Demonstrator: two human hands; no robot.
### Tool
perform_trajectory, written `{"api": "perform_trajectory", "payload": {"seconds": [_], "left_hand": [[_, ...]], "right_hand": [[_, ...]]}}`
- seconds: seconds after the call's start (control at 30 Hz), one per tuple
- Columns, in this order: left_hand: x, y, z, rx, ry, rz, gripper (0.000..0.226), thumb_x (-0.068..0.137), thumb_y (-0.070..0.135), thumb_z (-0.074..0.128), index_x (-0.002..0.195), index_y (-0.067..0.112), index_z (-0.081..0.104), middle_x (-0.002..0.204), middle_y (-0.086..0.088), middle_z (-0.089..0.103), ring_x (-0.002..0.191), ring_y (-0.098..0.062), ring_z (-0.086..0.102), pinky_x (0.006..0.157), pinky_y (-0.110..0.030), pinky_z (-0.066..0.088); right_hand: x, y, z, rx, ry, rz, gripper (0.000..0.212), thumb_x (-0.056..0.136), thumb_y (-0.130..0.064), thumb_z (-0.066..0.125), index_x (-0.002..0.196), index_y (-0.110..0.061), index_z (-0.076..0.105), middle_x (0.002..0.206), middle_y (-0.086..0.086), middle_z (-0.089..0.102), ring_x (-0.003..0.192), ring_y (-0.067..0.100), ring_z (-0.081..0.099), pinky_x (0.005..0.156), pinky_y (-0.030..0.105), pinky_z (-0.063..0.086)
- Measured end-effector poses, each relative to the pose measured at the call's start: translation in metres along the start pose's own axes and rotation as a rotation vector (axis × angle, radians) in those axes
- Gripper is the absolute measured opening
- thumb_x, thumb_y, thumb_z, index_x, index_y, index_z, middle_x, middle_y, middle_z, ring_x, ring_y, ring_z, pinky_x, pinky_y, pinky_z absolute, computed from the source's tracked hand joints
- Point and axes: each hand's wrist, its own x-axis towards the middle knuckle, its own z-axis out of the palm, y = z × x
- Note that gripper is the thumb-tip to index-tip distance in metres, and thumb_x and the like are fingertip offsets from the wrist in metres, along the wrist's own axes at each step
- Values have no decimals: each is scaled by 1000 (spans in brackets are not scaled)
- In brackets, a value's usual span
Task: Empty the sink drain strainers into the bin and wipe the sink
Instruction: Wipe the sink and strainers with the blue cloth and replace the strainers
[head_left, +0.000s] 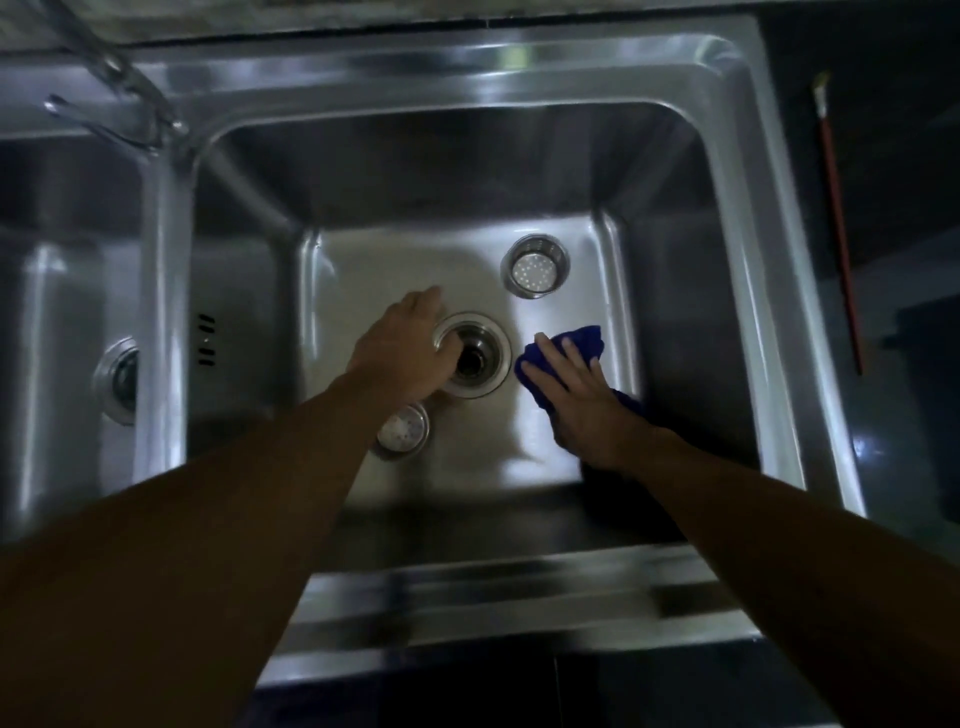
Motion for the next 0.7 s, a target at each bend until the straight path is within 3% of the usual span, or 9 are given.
{"api": "perform_trajectory", "payload": {"seconds": [0.17, 0.27, 0.4, 0.53, 0.7], "left_hand": [[-62, -48, -4, 91, -231, -26, 103, 69, 68, 71, 152, 31, 23, 155, 2, 31, 138, -26, 40, 108, -48, 43], [-77, -56, 4, 156, -280, 15, 104, 58, 70, 79, 143, 35, 31, 143, 2, 34, 126, -24, 45, 99, -49, 50], [-76, -55, 15, 235, -242, 54, 90, 68, 53, 82, 141, 30, 36, 135, -1, 37, 122, -27, 48, 91, -48, 54], [-74, -57, 0, 224, -195, 53, 87, 70, 48, 80, 143, 25, 39, 135, -5, 44, 121, -29, 54, 94, -46, 53], [-67, -69, -58, 603, -11, 194, 69, 70, 56, 71, 128, 23, 53, 116, -3, 65, 104, -27, 63, 87, -37, 47]], "right_hand": [[-3, -10, 1, 90, -52, -181, 83, 93, 2, 56, 160, -19, 13, 169, 5, -7, 156, 34, -8, 124, 57, 14], [-7, -21, 4, 40, -133, -328, 78, 99, -3, 53, 160, -22, 10, 169, 3, -10, 156, 30, -13, 127, 51, 8], [-3, -29, -5, -66, -201, -408, 81, 101, -8, 52, 161, -27, 1, 167, -1, -20, 155, 26, -19, 126, 42, 1], [0, -40, -12, -135, -216, -412, 80, 103, -10, 51, 161, -26, -1, 167, 0, -22, 154, 27, -20, 125, 42, -3], [8, -54, -15, -179, -157, -421, 82, 100, -5, 49, 161, -28, -1, 167, -1, -22, 154, 25, -20, 126, 42, -5]]}}
